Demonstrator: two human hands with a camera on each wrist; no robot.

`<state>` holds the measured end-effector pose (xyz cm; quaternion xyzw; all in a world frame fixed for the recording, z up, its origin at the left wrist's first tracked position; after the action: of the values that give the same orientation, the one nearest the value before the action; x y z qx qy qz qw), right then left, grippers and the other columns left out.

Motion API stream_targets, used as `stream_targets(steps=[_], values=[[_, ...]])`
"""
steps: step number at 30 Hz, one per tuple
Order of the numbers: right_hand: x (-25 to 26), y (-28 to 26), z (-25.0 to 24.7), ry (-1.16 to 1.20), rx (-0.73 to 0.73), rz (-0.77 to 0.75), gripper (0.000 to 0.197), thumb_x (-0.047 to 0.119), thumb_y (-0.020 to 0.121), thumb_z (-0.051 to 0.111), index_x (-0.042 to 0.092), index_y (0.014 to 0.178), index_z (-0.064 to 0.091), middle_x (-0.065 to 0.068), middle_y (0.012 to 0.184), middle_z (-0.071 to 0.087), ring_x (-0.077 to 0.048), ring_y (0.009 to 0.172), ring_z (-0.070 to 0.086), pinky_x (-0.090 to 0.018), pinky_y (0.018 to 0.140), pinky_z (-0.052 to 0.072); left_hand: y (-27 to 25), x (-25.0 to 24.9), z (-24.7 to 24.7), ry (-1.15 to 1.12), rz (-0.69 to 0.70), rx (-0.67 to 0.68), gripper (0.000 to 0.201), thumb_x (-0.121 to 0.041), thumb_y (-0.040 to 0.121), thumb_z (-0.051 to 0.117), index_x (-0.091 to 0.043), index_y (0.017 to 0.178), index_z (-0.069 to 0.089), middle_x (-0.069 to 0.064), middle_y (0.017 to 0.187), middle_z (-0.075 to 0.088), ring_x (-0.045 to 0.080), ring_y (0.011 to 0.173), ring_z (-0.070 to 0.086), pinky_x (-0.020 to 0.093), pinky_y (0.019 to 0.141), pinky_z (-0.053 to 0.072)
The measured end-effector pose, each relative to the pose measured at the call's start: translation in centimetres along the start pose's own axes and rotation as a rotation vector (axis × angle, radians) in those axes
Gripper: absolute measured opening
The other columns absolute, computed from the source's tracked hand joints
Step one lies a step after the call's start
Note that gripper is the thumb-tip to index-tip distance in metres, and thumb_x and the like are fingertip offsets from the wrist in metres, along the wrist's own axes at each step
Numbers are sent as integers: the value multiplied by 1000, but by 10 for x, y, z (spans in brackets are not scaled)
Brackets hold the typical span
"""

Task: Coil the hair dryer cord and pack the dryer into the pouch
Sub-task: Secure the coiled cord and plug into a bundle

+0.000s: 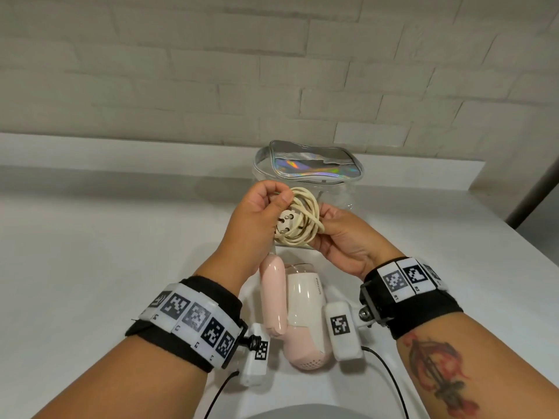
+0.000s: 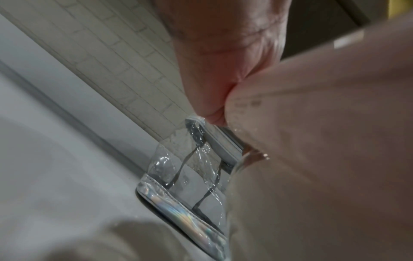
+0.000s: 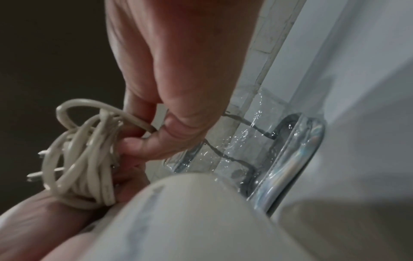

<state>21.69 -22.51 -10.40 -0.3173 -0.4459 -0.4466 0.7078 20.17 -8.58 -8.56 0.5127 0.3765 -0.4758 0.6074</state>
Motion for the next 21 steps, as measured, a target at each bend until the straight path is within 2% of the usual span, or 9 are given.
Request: stream_targets(steps=[4, 7, 9, 11, 14, 17, 19, 21], values=[[4, 1, 3, 64, -47, -25, 20, -8, 87, 49, 1, 94, 66, -9, 83, 71, -14, 71, 70, -21, 71, 57, 0, -2, -1, 32, 60, -9, 15, -18, 96, 53, -30, 88, 58, -6, 87, 69, 14, 82, 66, 40, 78, 54], [9, -1, 6, 155, -71, -51, 22, -8, 88, 47, 1, 91, 66, -8, 78, 73, -13, 69, 71, -22, 67, 59, -1, -4, 1, 42, 71, 21, 29, -13, 99, 45, -34, 85, 57, -15, 91, 70, 9, 86, 66, 36, 78, 55], [9, -1, 5, 204, -100, -67, 16, -7, 81, 53, -1, 90, 66, -11, 79, 73, -15, 71, 71, -22, 67, 60, -2, -2, 3, -1, 44, 66, 32, -5, 99, 41, -28, 90, 60, -11, 94, 70, 9, 87, 65, 30, 76, 53], [9, -1, 3, 243, -113, -78, 22, -3, 72, 60, -4, 93, 64, -14, 85, 71, -18, 76, 70, -24, 71, 60, -4, -1, 6, -73, 11, 112, 33, 0, 94, 40, -23, 93, 65, -1, 101, 70, 15, 93, 64, 33, 81, 51], [8, 0, 2, 267, -120, -85, 27, -2, 69, 61, -3, 95, 67, -13, 87, 72, -17, 77, 70, -25, 77, 58, -6, 2, 8, -148, -21, 189, 36, -3, 81, 44, -22, 101, 67, 3, 105, 70, 18, 100, 63, 34, 88, 49], [9, -1, 4, 313, -106, -84, 28, -1, 71, 61, -3, 99, 66, -13, 90, 73, -17, 79, 71, -26, 81, 56, -9, 4, 12, -152, -30, 230, 31, -11, 84, 57, -23, 110, 64, 1, 108, 70, 17, 105, 63, 33, 94, 49], [10, -1, 6, 338, -75, -74, 28, -3, 73, 60, -2, 101, 66, -14, 91, 74, -18, 80, 72, -25, 75, 59, -9, 5, 15, -126, -38, 250, 36, -10, 83, 64, -25, 116, 60, -6, 107, 71, 12, 106, 64, 27, 91, 51], [11, -2, 5, 318, -67, -58, 29, -4, 73, 60, -2, 101, 66, -15, 94, 73, -19, 81, 72, -26, 71, 60, -8, 6, 17, -85, -42, 244, 39, -1, 84, 66, -29, 111, 59, -9, 103, 70, 8, 99, 64, 21, 82, 51]])
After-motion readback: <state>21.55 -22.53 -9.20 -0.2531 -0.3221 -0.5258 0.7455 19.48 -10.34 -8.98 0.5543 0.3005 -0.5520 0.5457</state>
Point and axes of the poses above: each hand's wrist, its own y-axis towards the middle knuckle, its own z-axis out of the palm, x = y × z, the point moved 4 cm from there along y, towards the middle knuckle
